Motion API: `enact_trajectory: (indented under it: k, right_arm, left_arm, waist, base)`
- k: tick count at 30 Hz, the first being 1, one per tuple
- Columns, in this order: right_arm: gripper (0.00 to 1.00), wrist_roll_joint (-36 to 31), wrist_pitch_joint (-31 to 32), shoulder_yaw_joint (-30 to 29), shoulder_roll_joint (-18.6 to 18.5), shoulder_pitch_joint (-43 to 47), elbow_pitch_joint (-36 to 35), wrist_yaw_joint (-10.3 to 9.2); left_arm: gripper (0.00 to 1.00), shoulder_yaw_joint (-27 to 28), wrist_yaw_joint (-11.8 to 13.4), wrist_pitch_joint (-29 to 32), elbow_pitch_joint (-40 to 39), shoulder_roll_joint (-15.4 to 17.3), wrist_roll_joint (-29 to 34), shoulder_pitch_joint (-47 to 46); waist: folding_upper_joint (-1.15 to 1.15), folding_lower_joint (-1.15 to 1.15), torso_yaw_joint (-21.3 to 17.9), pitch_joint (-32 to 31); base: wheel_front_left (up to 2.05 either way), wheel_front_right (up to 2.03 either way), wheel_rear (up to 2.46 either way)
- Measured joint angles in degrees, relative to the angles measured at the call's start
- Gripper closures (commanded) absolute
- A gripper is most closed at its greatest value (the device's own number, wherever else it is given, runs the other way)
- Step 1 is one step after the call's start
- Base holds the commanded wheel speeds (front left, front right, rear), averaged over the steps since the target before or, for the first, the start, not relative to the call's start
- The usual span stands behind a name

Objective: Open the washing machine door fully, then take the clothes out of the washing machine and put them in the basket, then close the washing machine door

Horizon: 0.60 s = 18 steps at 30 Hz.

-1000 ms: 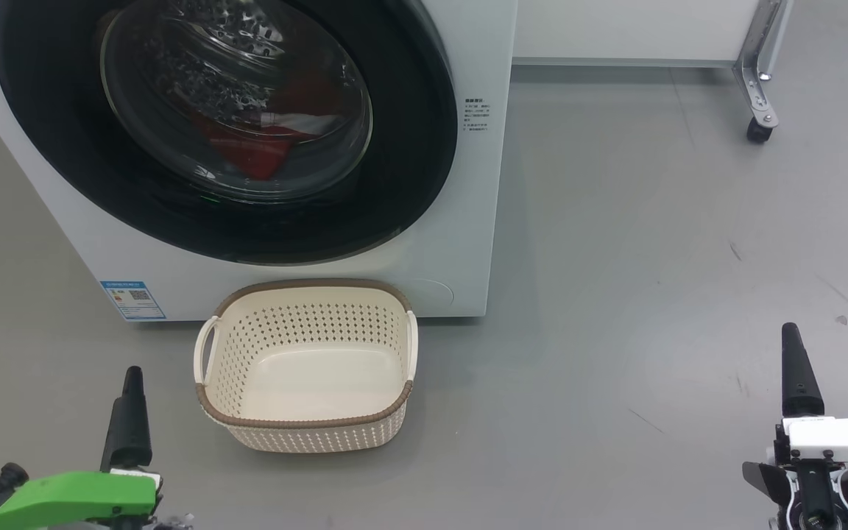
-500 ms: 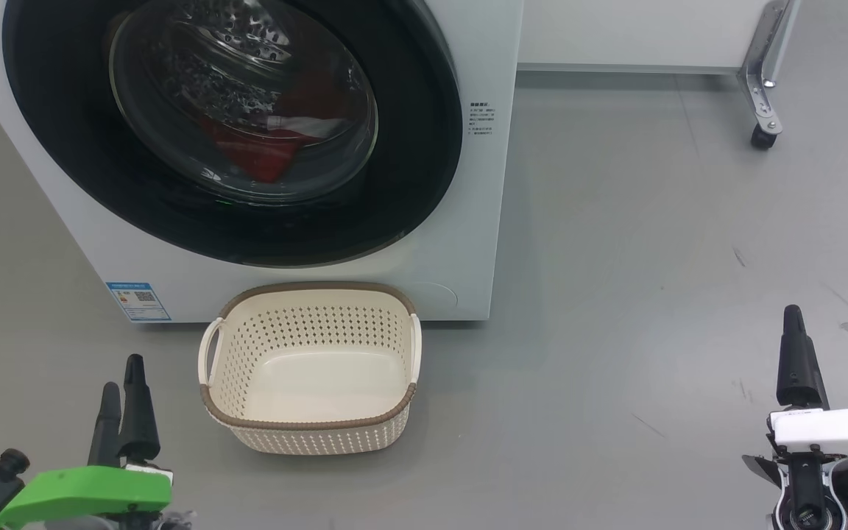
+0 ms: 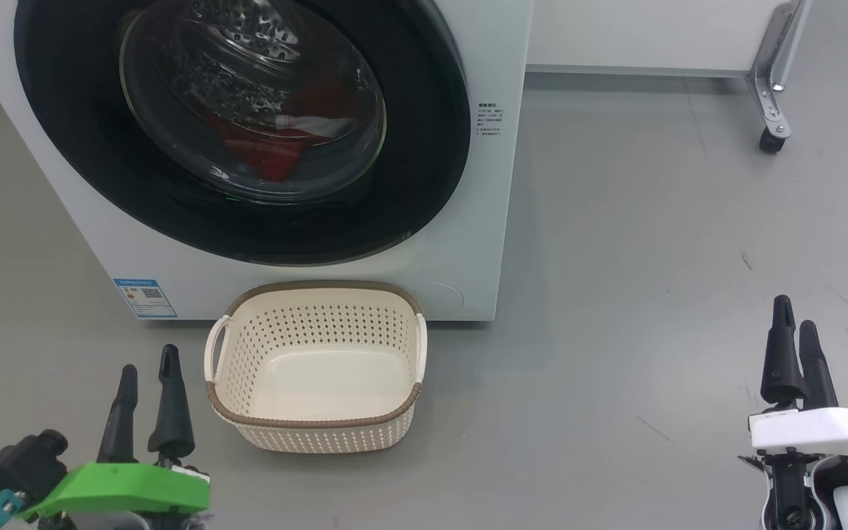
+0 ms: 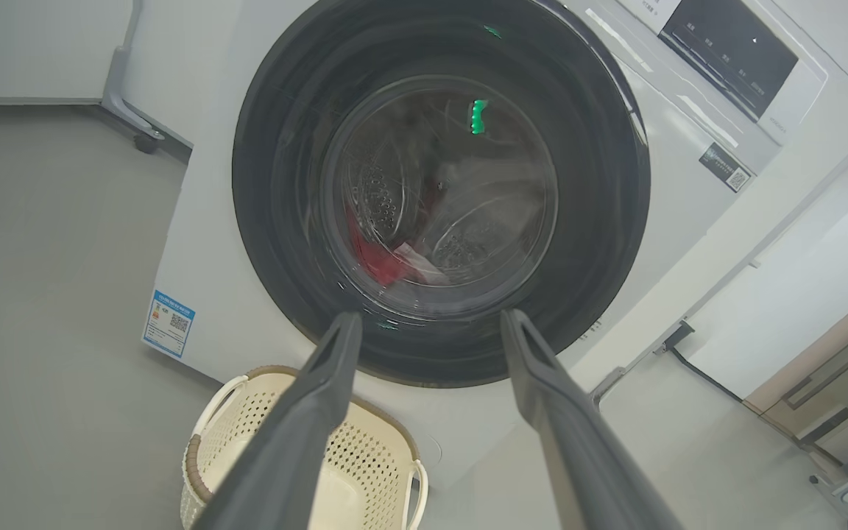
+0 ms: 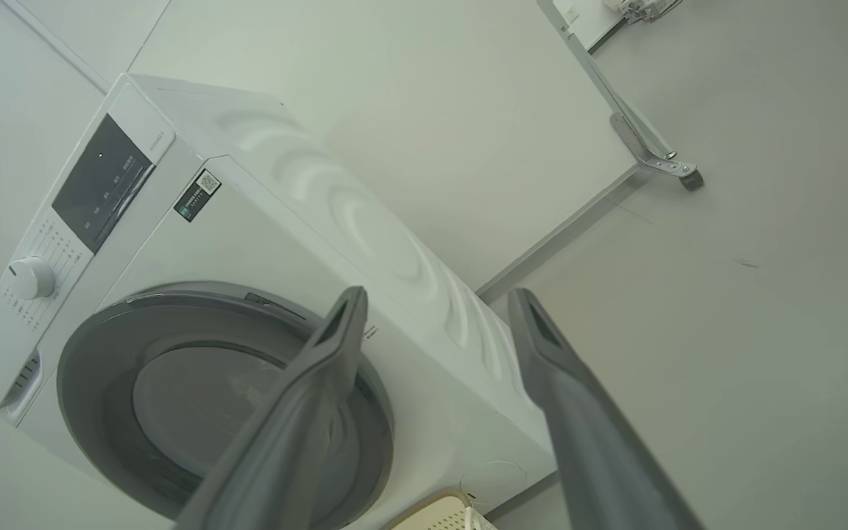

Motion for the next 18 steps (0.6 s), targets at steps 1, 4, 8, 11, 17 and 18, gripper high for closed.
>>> enact_trajectory:
  k: [1, 4, 8, 11, 17, 18]
  right_arm:
    - [0.00, -0.65, -0.12, 0.11, -0.01, 0.00, -0.14, -0.01]
    - [0.00, -2.12, -0.68, 0.45, -0.08, 0.00, -0.44, -0.13]
    - [0.00, -5.76, -1.62, 1.30, -0.14, 0.02, -0.66, -0.56]
    - [0.00, -7.62, -1.99, 1.66, -0.15, 0.02, -0.92, -0.59]
    - [0.00, -13.49, -3.21, 2.68, -0.34, 0.03, -0.93, -2.03]
    - [0.00, -14.24, -3.38, 2.87, -0.35, 0.03, -0.89, -2.14]
  left_arm:
    - [0.00, -0.21, 0.33, -0.02, -0.03, 0.01, 1.40, 0.01]
    - [0.00, -0.87, 0.94, -0.92, -0.35, 0.16, 5.13, 0.02]
    - [0.00, -2.01, 1.66, -1.55, -0.60, 0.26, 10.43, 0.02]
    - [0.00, -2.57, 1.79, -2.03, -0.62, 0.36, 12.59, 0.02]
    - [0.00, -4.85, 3.25, -3.53, -0.67, 0.56, 19.42, 0.03]
    - [0.00, -5.21, 3.36, -3.55, -0.69, 0.59, 20.20, 0.03]
  waist:
    - [0.00, 0.00, 0.05, 0.01]
    - [0.00, 0.00, 0.20, 0.08]
    - [0.00, 0.00, 0.39, 0.17]
    - [0.00, 0.00, 0.45, 0.21]
    - [0.00, 0.00, 0.59, 0.26]
    - [0.00, 0.00, 0.61, 0.26]
  base:
    - [0.00, 0.00, 0.00]
    - [0.00, 0.00, 0.00]
    - [0.00, 0.00, 0.00]
    - [0.00, 0.00, 0.00]
    - [0.00, 0.00, 0.00]
    - [0.00, 0.00, 0.00]
